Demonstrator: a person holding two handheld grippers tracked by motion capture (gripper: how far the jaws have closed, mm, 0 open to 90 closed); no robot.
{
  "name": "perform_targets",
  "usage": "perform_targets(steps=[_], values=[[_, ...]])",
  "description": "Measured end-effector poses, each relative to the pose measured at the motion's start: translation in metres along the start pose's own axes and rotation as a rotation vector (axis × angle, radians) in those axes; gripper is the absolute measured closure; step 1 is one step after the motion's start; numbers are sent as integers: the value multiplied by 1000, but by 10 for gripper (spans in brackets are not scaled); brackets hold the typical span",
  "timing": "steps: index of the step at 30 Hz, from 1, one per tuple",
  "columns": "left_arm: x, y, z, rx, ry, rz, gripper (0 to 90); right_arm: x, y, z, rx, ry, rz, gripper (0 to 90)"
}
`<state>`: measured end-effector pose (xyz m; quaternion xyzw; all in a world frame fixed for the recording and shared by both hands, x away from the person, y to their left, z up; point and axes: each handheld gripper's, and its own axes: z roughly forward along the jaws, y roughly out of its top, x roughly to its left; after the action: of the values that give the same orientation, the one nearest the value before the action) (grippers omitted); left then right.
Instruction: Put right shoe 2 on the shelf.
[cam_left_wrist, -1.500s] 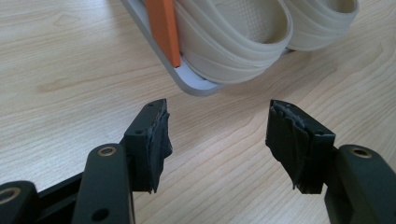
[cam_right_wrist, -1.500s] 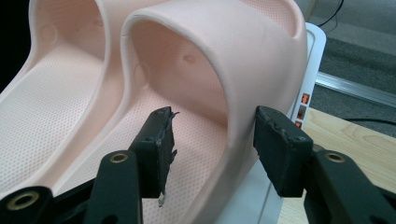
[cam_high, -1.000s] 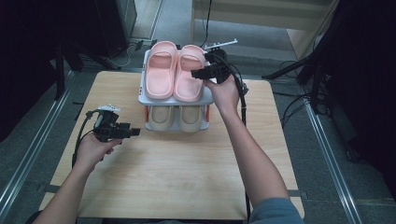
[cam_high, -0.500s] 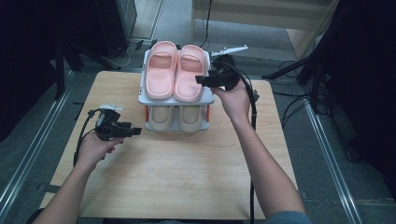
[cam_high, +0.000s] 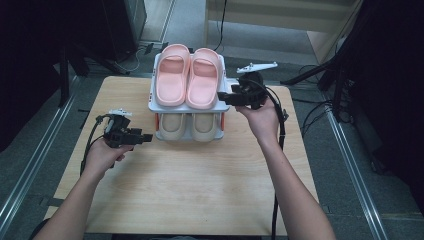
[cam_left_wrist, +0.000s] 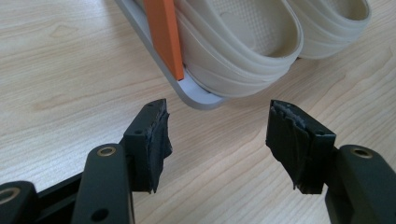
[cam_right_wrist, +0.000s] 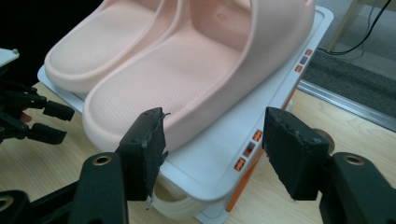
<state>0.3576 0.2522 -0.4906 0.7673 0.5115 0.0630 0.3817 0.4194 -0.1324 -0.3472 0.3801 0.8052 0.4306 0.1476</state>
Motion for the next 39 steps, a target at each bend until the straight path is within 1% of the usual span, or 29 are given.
perform_targets(steps=[2,3,5,7,10,15,18,19,21,22,24,26,29,31,34,36,38,39], values=[[0,2,2,-1,-2,1,391,-3,-7,-2,-3,-6,-3,390],[0,4,2,18,-2,4,390,-4,-10,-3,0,-7,-2,390],[-1,5,4,12,2,12,390,-7,-17,-4,1,-10,12,390],[-2,6,6,15,2,7,397,-9,-24,-5,2,-10,24,390],[-2,8,10,23,26,3,409,-11,-35,-7,-1,-12,39,390],[-1,11,12,24,23,2,408,-15,-57,-9,-10,-9,75,389],[0,11,13,22,21,5,405,-17,-68,-8,-8,-18,90,388],[-1,11,14,20,23,1,404,-18,-71,-7,-8,-18,89,386],[-1,11,14,25,19,6,404,-19,-78,-7,-10,-15,98,371],[-1,11,14,23,19,3,403,-19,-79,-6,-11,-16,97,369],[-1,10,15,28,24,9,403,-19,-85,-5,-11,-17,97,368],[-1,10,14,32,35,14,402,-19,-89,-5,-3,-5,101,377],[-1,10,12,17,38,18,402,-19,-97,-3,-5,1,89,375],[0,11,11,16,35,19,402,-20,-101,-2,-11,8,89,372],[-1,11,12,18,40,25,400,-21,-109,-2,-16,-3,83,370],[-2,11,13,21,35,25,400,-23,-116,-2,-15,3,95,370],[-3,11,14,23,38,30,400,-25,-121,-3,-11,7,104,376],[-4,11,14,26,36,33,400,-26,-123,-3,-13,10,101,381]])
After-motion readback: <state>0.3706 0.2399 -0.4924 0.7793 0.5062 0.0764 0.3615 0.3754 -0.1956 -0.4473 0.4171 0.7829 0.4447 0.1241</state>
